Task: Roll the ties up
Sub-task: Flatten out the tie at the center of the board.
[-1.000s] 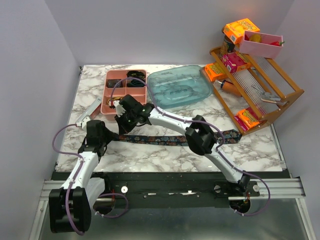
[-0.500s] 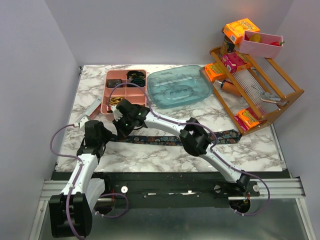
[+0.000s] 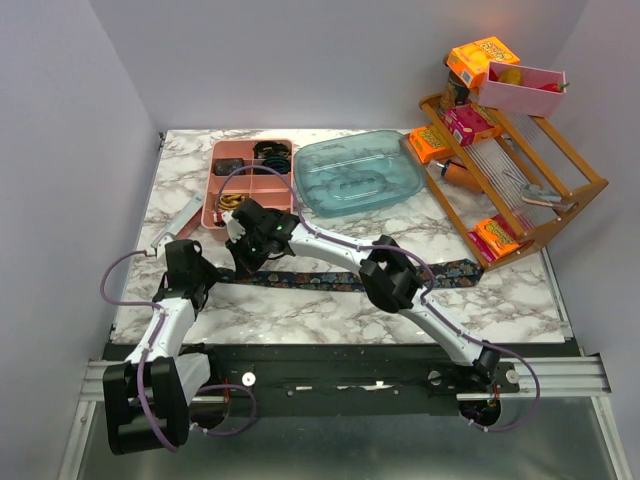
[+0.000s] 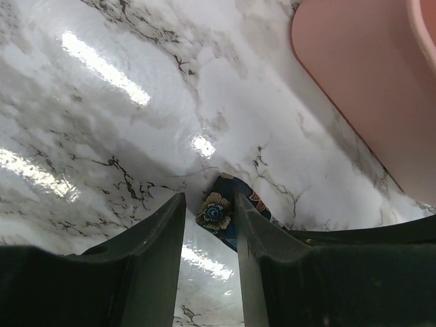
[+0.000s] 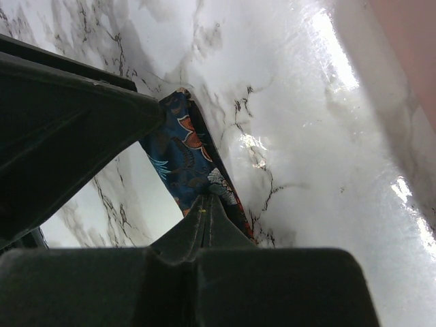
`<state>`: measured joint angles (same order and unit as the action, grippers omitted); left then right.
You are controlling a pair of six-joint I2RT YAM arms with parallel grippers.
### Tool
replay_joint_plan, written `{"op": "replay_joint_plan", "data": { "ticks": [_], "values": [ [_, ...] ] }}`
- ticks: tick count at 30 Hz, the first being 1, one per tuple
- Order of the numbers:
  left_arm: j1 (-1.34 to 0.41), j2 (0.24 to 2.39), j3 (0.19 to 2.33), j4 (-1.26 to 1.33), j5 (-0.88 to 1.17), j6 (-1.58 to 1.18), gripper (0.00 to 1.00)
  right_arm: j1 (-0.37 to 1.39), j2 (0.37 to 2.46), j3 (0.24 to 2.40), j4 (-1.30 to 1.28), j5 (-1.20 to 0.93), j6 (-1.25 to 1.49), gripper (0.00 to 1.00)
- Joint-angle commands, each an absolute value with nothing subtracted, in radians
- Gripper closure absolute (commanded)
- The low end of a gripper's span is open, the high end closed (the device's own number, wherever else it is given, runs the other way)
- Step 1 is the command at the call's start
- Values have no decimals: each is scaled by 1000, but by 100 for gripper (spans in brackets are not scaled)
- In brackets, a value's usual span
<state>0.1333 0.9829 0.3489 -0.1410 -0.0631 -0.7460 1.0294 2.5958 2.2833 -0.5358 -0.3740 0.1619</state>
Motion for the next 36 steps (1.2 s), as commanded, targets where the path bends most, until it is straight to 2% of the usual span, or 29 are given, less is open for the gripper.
{"op": "replay_joint_plan", "data": {
  "ticks": [1,9,20,24,28,36],
  "values": [
    [143,996,345,-65,-2,-721,56,1040,2628,2290,-607,-339,138,100],
    [144,927,310,-43,43,-707,56,1040,2628,2292,-607,-342,137,100],
    [144,985,333,-87,34,-689,56,1040,2623,2290,-606,-345,133,100],
    [144,1003,339,-84,45,-683,58,1039,2623,2289,-607,-348,135,100],
    [144,1008,342,-89,43,-681,64,1040,2620,2287,-607,-348,135,100],
    [144,1054,370,-80,54,-677,64,1039,2615,2283,-606,-354,132,100]
  ]
}}
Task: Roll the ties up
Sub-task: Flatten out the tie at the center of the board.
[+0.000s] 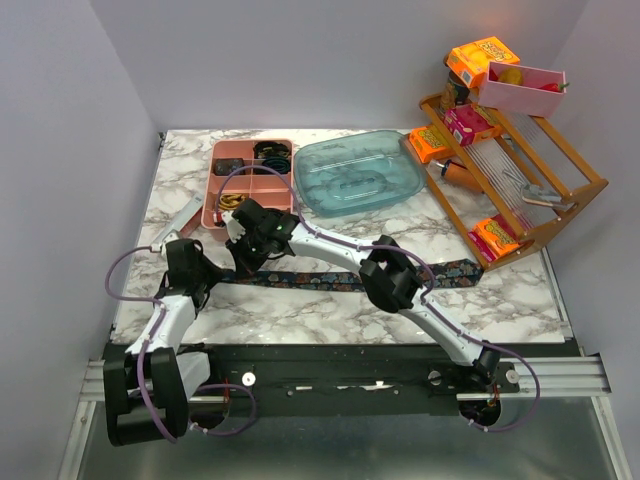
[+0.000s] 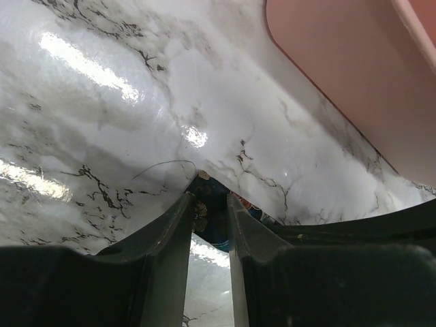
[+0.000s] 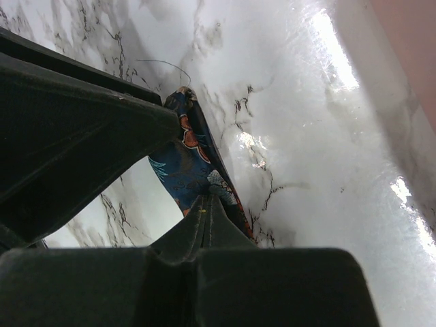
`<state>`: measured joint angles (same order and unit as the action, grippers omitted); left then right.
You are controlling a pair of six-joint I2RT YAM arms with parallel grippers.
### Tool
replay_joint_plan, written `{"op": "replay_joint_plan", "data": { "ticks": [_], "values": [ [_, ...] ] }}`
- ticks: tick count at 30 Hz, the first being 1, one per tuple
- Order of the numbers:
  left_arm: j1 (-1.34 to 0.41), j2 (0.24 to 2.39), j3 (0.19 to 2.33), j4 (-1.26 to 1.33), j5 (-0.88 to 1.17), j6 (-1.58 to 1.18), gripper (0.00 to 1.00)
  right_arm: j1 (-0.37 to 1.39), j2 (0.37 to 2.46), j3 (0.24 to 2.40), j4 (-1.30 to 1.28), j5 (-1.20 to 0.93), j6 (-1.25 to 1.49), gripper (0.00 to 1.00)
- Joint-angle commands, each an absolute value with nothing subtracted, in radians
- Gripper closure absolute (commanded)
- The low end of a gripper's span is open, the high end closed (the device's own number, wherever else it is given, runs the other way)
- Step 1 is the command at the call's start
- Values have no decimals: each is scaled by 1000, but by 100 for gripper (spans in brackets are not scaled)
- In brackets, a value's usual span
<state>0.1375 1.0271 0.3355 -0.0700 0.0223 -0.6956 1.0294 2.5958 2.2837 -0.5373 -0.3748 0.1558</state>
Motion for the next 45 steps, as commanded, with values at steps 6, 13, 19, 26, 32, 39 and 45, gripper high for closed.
{"op": "replay_joint_plan", "data": {
  "ticks": [6,13,19,26,32,39,45],
  "values": [
    [144,1095,416,-126,44,-652,68,1039,2615,2284,-606,-360,130,100],
    [144,1075,411,-144,28,-663,69,1037,2617,2284,-612,-361,129,100],
    [149,1052,439,-198,8,-657,57,1032,2606,2264,-618,-354,135,99],
    [158,1043,408,-189,-2,-652,58,1003,2599,2241,-603,-393,161,99],
    [158,1068,379,-115,78,-649,59,1005,2594,2244,-600,-403,163,100],
    [158,1039,373,-84,117,-644,71,1003,2588,2261,-600,-420,170,100],
    [158,1002,370,-80,140,-630,79,1005,2579,2269,-574,-442,187,99]
  ]
}}
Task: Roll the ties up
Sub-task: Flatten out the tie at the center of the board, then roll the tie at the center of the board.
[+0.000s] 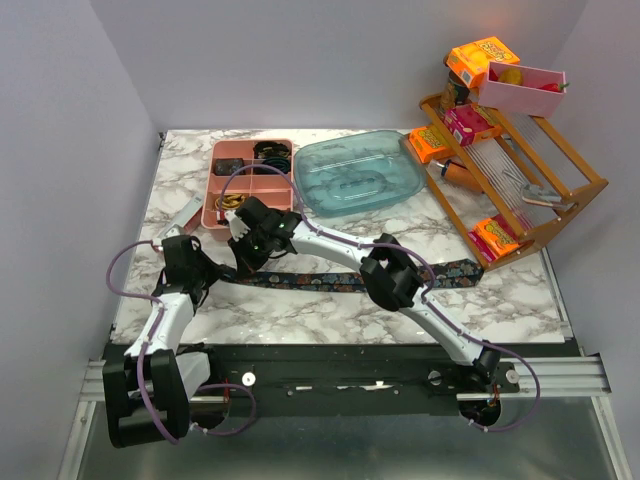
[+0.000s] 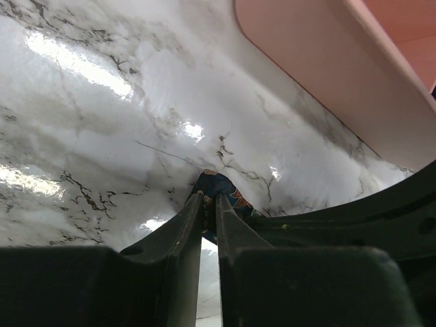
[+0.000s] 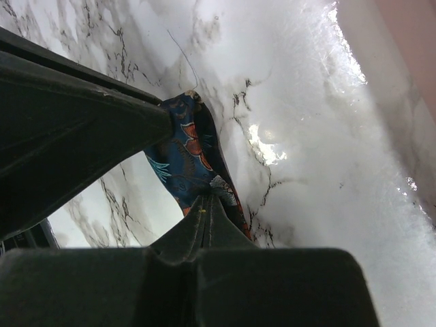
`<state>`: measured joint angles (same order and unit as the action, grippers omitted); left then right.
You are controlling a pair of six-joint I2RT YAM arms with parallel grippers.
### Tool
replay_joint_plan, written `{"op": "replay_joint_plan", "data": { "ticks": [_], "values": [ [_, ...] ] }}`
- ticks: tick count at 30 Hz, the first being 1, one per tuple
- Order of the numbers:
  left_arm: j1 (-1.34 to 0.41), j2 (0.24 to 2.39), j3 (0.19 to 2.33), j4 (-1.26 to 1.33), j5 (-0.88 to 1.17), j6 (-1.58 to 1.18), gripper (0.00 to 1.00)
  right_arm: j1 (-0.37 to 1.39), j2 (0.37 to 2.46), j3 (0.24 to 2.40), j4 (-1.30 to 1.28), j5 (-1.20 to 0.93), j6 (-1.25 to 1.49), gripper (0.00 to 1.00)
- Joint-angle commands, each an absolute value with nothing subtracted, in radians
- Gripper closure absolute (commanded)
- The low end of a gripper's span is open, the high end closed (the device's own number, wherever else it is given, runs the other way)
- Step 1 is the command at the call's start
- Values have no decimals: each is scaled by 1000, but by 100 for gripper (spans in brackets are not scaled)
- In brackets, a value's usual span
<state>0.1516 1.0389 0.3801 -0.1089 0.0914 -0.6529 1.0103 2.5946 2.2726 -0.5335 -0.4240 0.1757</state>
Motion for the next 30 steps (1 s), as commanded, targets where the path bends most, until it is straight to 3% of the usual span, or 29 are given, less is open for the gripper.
{"op": "replay_joint_plan", "data": {
  "ticks": [1,5,7,8,9,30],
  "values": [
    [158,996,367,-78,141,-630,80,1005,2586,2279,-574,-445,190,99],
    [160,979,364,-58,182,-627,83,1003,2606,2301,-574,-448,198,100],
    [158,971,357,-49,213,-627,90,1003,2612,2307,-574,-449,202,99],
    [158,966,354,-37,222,-629,99,1003,2618,2313,-574,-449,206,99],
    [158,959,351,-34,233,-630,100,1005,2620,2316,-574,-451,206,99],
    [156,813,227,156,466,-767,100,960,2542,2105,-336,-543,374,99]
  ]
}}
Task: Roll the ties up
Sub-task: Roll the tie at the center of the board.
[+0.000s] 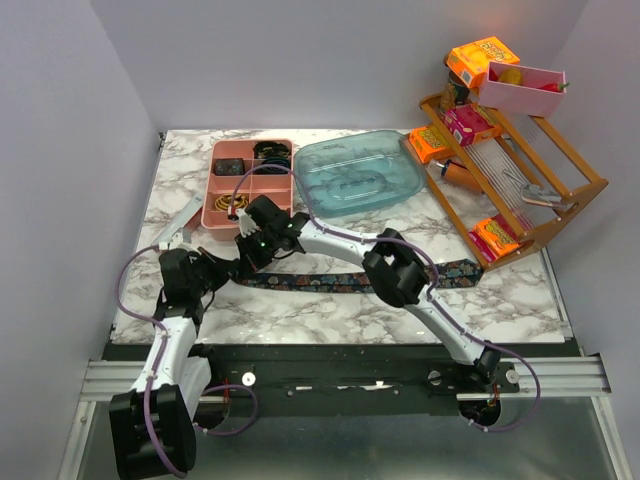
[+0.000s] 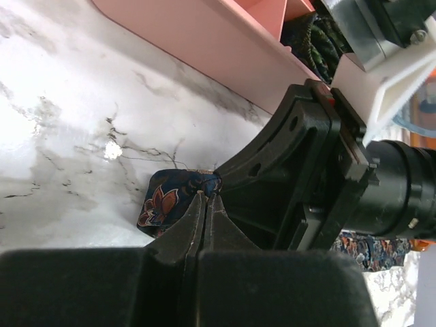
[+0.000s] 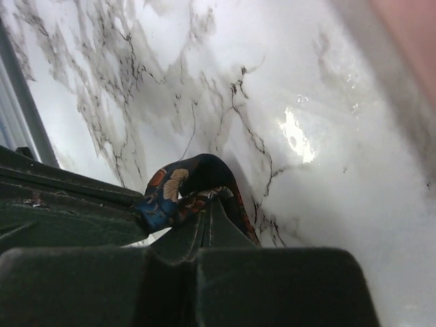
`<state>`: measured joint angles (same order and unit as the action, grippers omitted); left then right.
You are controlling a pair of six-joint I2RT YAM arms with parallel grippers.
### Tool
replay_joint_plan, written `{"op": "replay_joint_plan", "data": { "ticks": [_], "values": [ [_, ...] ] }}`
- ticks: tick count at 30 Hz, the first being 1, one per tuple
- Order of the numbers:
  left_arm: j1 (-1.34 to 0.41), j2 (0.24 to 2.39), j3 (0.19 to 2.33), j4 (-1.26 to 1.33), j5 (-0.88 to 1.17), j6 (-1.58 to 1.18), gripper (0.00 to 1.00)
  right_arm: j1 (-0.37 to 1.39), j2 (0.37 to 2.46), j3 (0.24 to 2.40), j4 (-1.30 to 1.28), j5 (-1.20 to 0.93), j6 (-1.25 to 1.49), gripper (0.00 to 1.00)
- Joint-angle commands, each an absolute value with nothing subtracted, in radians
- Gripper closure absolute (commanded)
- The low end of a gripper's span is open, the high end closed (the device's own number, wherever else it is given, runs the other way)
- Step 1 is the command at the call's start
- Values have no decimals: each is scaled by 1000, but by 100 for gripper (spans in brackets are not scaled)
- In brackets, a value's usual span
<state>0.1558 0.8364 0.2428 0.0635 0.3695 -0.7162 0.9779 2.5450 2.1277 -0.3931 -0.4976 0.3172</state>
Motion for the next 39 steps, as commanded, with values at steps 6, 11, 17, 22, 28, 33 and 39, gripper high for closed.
{"op": "replay_joint_plan", "data": {
  "ticks": [6,11,17,22,28,33,39],
  "values": [
    [156,796,207,189,495,-785,100,959,2533,2102,-336,-543,374,99],
    [153,759,193,157,499,-784,100,956,2497,2077,-334,-543,367,100],
    [135,709,186,61,433,-758,100,956,2399,2000,-345,-480,342,99],
    [117,684,192,19,374,-744,100,956,2367,1996,-387,-434,328,100],
    [89,655,206,-51,292,-718,100,956,2353,1994,-434,-384,308,100],
    [84,650,212,-64,264,-718,100,956,2353,1991,-474,-362,310,99],
    [86,630,235,-91,233,-718,100,954,2361,1996,-469,-413,313,99]
  ]
}}
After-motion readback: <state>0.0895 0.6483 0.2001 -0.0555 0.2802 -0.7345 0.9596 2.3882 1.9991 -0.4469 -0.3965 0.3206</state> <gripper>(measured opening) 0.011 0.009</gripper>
